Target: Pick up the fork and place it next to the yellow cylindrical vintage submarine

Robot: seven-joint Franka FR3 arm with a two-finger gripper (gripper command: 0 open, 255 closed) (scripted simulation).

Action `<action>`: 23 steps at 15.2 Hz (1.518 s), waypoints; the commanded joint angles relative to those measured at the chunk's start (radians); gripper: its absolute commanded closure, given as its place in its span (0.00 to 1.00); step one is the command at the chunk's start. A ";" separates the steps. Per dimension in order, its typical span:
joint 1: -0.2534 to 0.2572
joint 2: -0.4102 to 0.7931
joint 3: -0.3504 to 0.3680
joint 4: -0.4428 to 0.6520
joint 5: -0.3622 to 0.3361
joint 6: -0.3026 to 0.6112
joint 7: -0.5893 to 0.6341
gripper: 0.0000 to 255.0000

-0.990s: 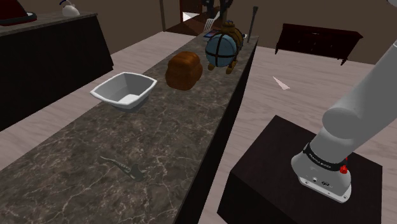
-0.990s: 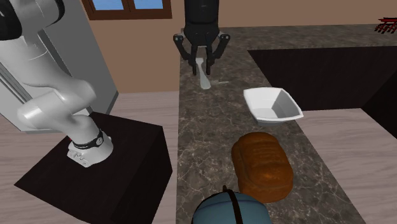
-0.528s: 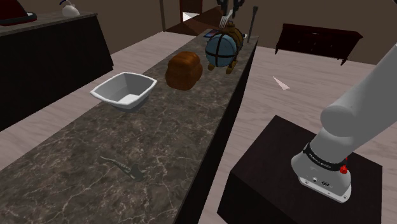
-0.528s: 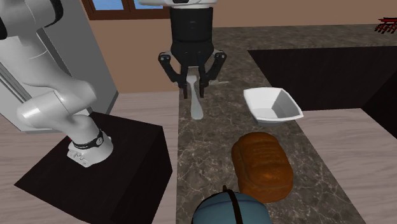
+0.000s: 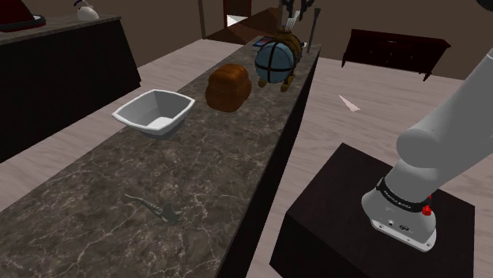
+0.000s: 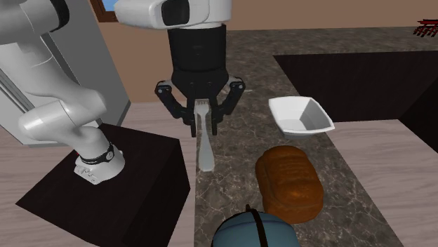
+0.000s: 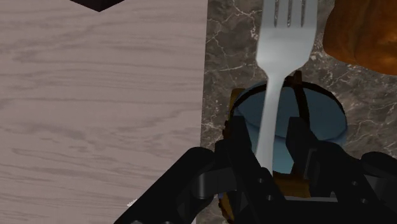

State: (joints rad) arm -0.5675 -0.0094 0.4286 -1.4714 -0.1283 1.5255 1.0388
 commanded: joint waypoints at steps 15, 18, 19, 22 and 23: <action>-0.010 -0.062 -0.013 -0.286 0.025 0.231 0.002 1.00; -0.010 -0.066 -0.014 -0.330 0.025 0.272 0.006 1.00; -0.010 -0.066 -0.014 -0.344 0.025 0.286 0.007 1.00; -0.010 -0.067 -0.014 -0.385 0.025 0.326 0.011 1.00; -0.010 -0.067 -0.014 -0.399 0.024 0.339 0.013 1.00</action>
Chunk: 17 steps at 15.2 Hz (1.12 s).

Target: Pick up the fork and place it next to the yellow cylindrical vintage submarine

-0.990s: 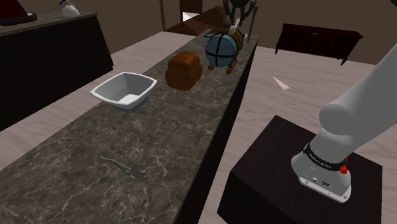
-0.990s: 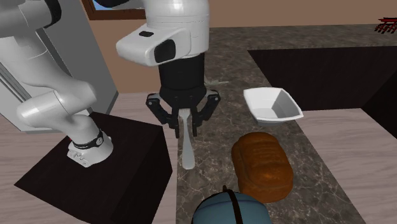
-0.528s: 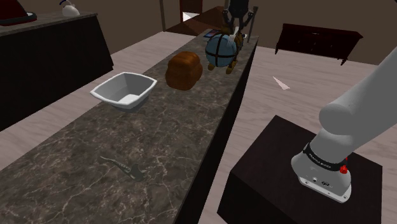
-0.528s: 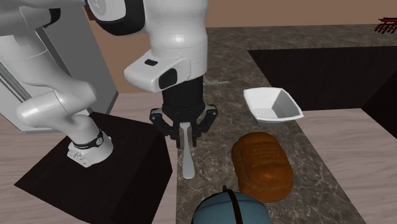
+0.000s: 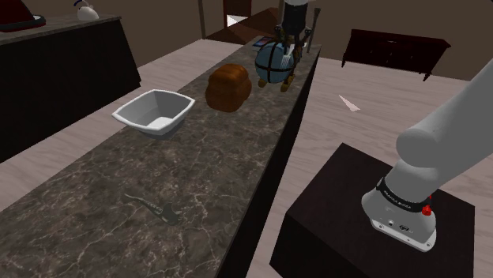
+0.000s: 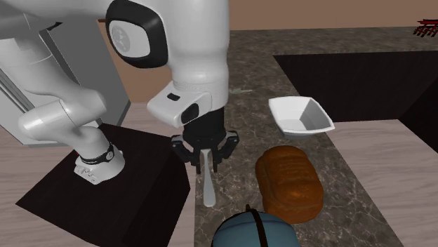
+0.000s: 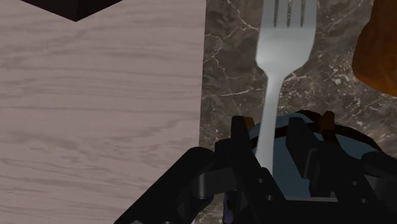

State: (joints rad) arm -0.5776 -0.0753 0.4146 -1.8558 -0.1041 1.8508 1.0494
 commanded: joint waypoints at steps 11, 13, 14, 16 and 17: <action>0.001 0.017 0.003 -0.143 -0.014 0.158 0.025 1.00; 0.001 0.023 0.003 -0.164 -0.018 0.183 0.031 1.00; 0.001 0.026 0.004 -0.174 -0.021 0.196 0.033 1.00; 0.001 0.034 0.004 -0.193 -0.026 0.222 0.040 1.00; 0.001 0.038 0.005 -0.202 -0.029 0.235 0.043 1.00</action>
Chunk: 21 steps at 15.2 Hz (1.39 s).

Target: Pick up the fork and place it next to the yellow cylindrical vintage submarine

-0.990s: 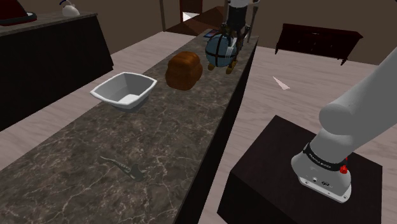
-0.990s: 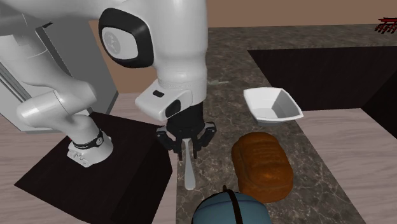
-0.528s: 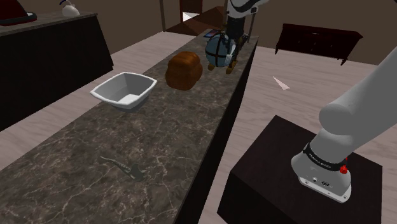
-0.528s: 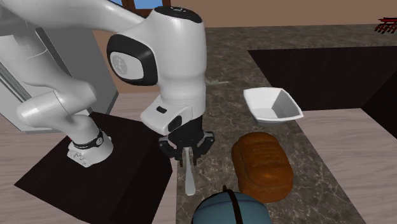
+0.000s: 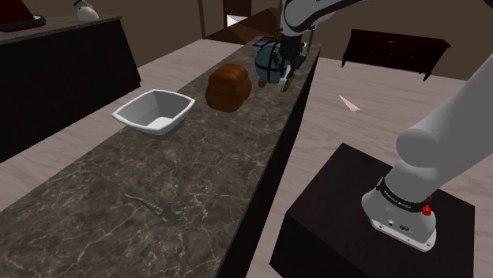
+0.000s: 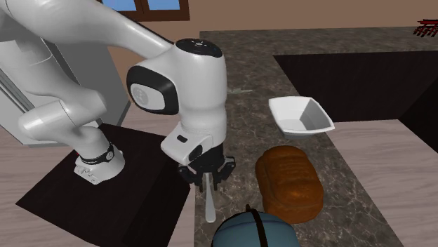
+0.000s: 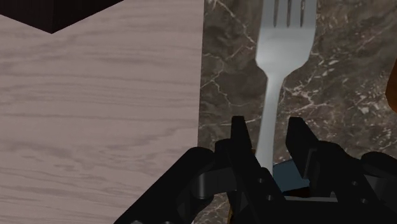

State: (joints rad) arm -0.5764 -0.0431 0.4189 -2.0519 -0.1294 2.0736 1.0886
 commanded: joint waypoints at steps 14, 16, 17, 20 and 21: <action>0.001 0.088 0.001 -0.112 -0.064 0.187 0.062 1.00; 0.002 0.103 0.001 -0.124 -0.077 0.211 0.073 1.00; 0.002 0.111 0.000 -0.129 -0.083 0.223 0.079 1.00; 0.004 0.136 -0.002 -0.144 -0.104 0.259 0.096 1.00; 0.004 0.144 -0.004 -0.148 -0.111 0.271 0.103 1.00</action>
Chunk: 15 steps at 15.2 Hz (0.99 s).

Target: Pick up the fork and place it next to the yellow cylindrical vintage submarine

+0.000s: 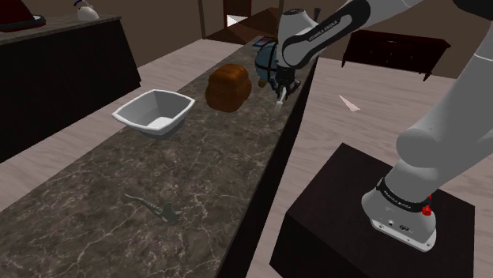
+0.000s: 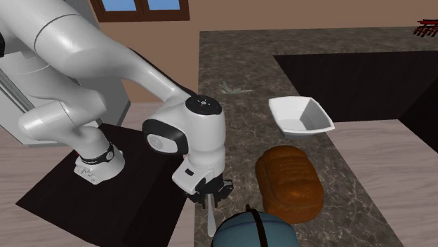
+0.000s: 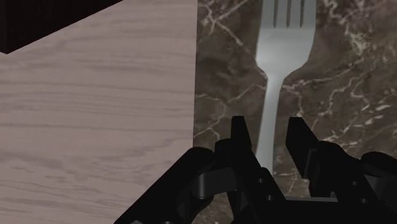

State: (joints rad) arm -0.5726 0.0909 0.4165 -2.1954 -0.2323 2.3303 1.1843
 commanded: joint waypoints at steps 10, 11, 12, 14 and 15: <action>0.005 0.051 -0.008 -0.022 -0.045 0.065 0.037 1.00; 0.005 0.051 -0.008 -0.022 -0.045 0.065 0.037 1.00; 0.005 0.051 -0.008 -0.022 -0.045 0.065 0.037 1.00; 0.005 0.051 -0.008 -0.022 -0.044 0.065 0.037 0.00; 0.005 0.051 -0.008 -0.022 -0.044 0.065 0.037 0.00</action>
State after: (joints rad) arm -0.5678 0.1420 0.4085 -2.2174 -0.2768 2.3954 1.2213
